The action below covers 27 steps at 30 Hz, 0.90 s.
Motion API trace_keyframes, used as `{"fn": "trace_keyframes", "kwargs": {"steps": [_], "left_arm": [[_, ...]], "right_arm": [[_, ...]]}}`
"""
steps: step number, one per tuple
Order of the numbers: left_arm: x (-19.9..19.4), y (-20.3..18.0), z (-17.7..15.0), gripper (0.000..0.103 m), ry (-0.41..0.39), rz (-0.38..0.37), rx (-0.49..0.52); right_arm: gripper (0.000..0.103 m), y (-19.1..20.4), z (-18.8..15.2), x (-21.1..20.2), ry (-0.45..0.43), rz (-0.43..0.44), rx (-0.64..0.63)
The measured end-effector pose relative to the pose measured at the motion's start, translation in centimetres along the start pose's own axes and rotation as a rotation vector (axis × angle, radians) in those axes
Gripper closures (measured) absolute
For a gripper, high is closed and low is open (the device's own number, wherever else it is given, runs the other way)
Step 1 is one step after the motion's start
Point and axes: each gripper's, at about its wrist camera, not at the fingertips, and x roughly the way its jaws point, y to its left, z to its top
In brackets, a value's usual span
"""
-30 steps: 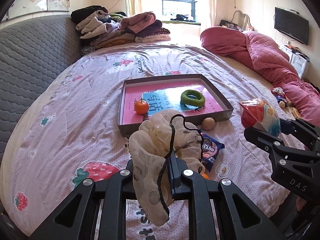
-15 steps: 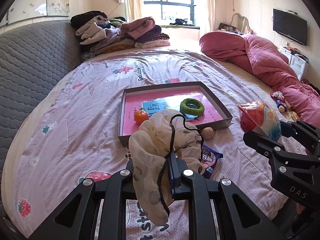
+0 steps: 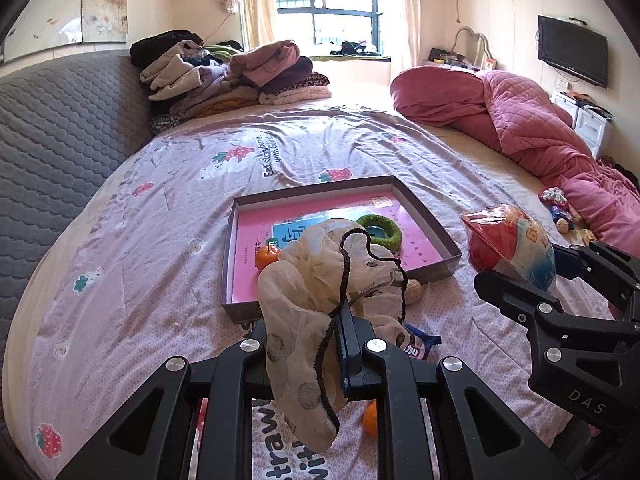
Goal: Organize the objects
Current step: 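Lift the scrunchie with the left tool while the right tool lifts the egg toward the tray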
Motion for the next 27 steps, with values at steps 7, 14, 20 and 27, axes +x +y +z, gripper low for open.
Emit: {"fn": "trace_keyframes", "kwargs": {"steps": [7, 14, 20, 27], "left_arm": [[1.3, 0.4, 1.2, 0.084, 0.004, 0.004, -0.007], [2.5, 1.0, 2.8, 0.084, 0.001, 0.005, -0.014], [3.8, 1.7, 4.4, 0.084, 0.007, 0.003, -0.02], [5.3, 2.1, 6.7, 0.084, 0.008, 0.006, -0.02]], "right_arm": [[0.053, -0.6, 0.8, 1.3, 0.004, 0.001, 0.0], [0.053, -1.5, 2.7, 2.2, -0.012, -0.007, 0.008], [0.053, -2.3, 4.3, 3.4, -0.012, -0.025, 0.0], [0.053, -3.2, 5.5, 4.9, -0.013, -0.045, 0.0]]}}
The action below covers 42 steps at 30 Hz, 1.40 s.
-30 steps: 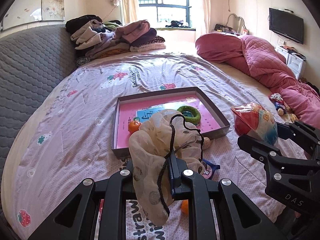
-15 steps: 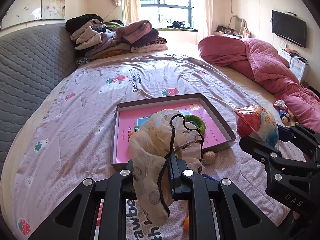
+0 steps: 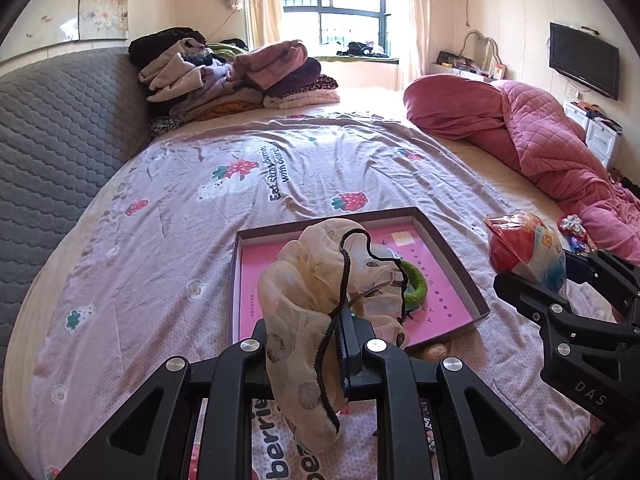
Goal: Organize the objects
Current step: 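Lift the scrunchie with the left tool while the right tool lifts the egg toward the tray, then lower the scrunchie onto the book with the left tool while the right lowers the egg beside the ring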
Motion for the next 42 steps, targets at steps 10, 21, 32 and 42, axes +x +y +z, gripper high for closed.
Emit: {"fn": "trace_keyframes", "kwargs": {"steps": [10, 21, 32, 42], "left_arm": [[3.9, -0.3, 1.2, 0.084, 0.035, -0.006, -0.014], [7.8, -1.0, 1.5, 0.084, 0.075, -0.012, -0.017], [12.5, -1.2, 0.7, 0.084, 0.161, -0.009, -0.023], [14.0, -1.6, -0.1, 0.084, 0.189, -0.01, -0.012]], "right_arm": [[0.053, -1.6, 0.7, 3.0, 0.027, -0.016, 0.009], [0.053, -1.9, 0.7, 7.1, 0.071, -0.018, 0.005], [0.053, -2.3, -1.7, 11.8, 0.171, -0.03, 0.011], [0.053, -2.8, -2.9, 13.5, 0.212, -0.031, 0.027]]}}
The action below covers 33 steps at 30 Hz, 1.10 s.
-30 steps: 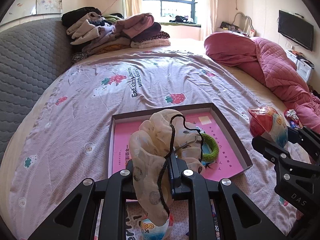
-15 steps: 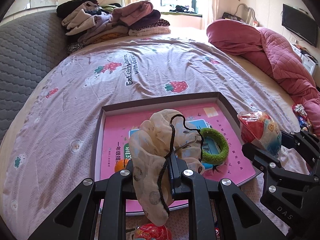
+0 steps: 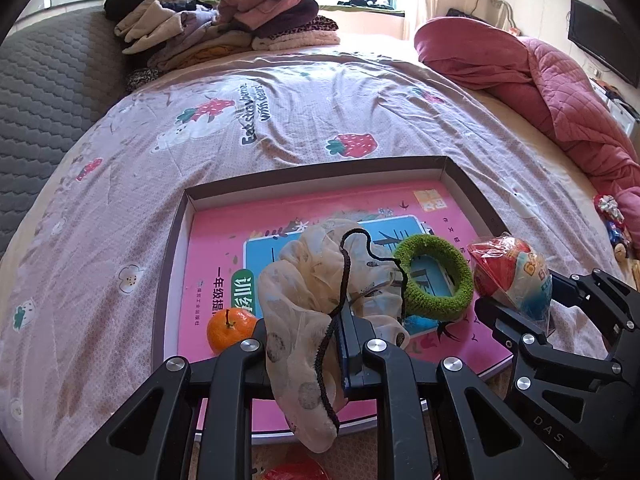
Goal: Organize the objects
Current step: 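Lower the scrunchie onto the book with the left tool while the right lowers the egg beside the ring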
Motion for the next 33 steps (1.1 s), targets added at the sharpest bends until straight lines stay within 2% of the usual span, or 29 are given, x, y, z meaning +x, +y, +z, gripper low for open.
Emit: {"fn": "trace_keyframes", "kwargs": {"steps": [9, 18, 33], "left_arm": [[1.1, 0.1, -0.3, 0.084, 0.024, -0.014, -0.015], [2.2, 0.3, -0.8, 0.083, 0.058, -0.016, -0.019], [2.4, 0.4, -1.4, 0.074, 0.083, -0.006, -0.002]], "right_arm": [[0.053, 0.3, -0.3, 1.5, 0.039, -0.013, -0.01], [0.053, 0.3, -0.1, 1.9, 0.042, -0.019, 0.004], [0.053, 0.7, -0.8, 2.6, 0.079, -0.043, -0.015]]}}
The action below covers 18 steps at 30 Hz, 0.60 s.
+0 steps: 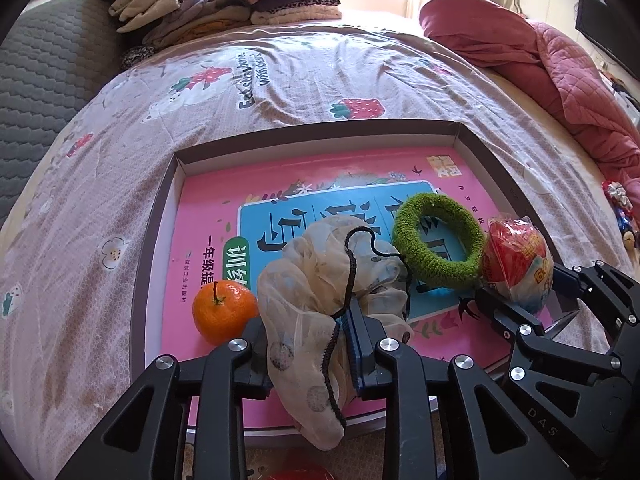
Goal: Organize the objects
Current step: 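Lower the scrunchie onto the book with the left tool while the right lowers the egg beside the ring, then open the left tool on the scrunchie while the right tool releases the egg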
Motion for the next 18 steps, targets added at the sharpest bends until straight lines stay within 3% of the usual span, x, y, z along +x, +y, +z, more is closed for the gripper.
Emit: {"fn": "trace_keyframes", "kwargs": {"steps": [3, 5, 7, 18], "left_arm": [[-0.2, 0.1, 0.0, 0.07, -0.002, 0.0, 0.002], [-0.3, 0.1, -0.1, 0.057, 0.0, 0.008, 0.006], [-0.6, 0.2, -0.2, 0.052, -0.002, 0.0, 0.002], [-2.6, 0.6, -0.4, 0.039, -0.027, 0.001, 0.004]], "right_arm": [[0.053, 0.0, 0.0, -0.3, -0.004, -0.001, -0.001], [0.053, 0.0, 0.1, -0.6, -0.007, 0.002, 0.0], [0.053, 0.1, 0.1, -0.8, -0.012, 0.005, -0.008], [0.051, 0.0, 0.6, -2.9, -0.054, 0.017, 0.004]]}}
